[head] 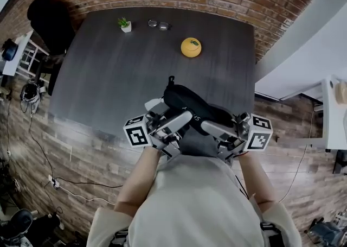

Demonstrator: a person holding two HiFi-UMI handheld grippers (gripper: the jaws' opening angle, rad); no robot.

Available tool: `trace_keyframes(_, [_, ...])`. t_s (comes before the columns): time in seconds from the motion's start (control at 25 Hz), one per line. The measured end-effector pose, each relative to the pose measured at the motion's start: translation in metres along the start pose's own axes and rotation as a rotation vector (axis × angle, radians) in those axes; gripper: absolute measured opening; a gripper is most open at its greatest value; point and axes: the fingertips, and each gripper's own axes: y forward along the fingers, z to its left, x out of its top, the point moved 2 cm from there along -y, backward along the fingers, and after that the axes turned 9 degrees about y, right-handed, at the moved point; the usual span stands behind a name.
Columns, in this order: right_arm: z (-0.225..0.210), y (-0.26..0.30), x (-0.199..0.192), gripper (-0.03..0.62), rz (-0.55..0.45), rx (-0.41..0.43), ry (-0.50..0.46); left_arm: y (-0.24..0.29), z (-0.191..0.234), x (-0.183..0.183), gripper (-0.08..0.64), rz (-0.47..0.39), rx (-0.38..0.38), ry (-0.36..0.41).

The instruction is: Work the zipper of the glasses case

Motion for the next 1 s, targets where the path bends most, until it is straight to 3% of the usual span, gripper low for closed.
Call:
trace_keyframes(0.08, [0.0, 0.001, -0.002, 0.258, 0.002, 0.01, -0.003, 0.002, -0.005, 0.003, 0.275, 0.009, 0.011, 0.044])
trace_keyframes(0.24, [-0.007, 0.004, -0.016, 0.258, 0.068, -0.044, -0.077, 0.001, -0.007, 0.008, 0.273, 0.068, 0.093, 0.159])
trace_keyframes(0.4, [-0.016, 0.003, -0.022, 0.276, 0.168, -0.181, -0.255, -0.005, -0.004, 0.012, 0.258, 0.157, 0.211, 0.31])
trace_keyframes(0.6, [-0.012, -0.001, 0.004, 0.28, 0.25, -0.356, -0.5, -0.014, 0.009, 0.009, 0.247, 0.336, 0.393, 0.626])
trace_keyframes(0.72, [0.0, 0.009, 0.016, 0.247, 0.333, -0.437, -0.686, -0.014, 0.015, 0.001, 0.245, 0.426, 0.47, 0.792])
trace_keyframes(0.84, [0.013, 0.025, 0.016, 0.239, 0.452, -0.471, -0.865, -0.011, 0.023, -0.011, 0.244, 0.503, 0.524, 0.906])
trace_keyframes(1.0, [0.021, 0.047, -0.001, 0.221, 0.649, -0.437, -1.048, -0.005, 0.028, -0.027, 0.244, 0.592, 0.553, 1.003])
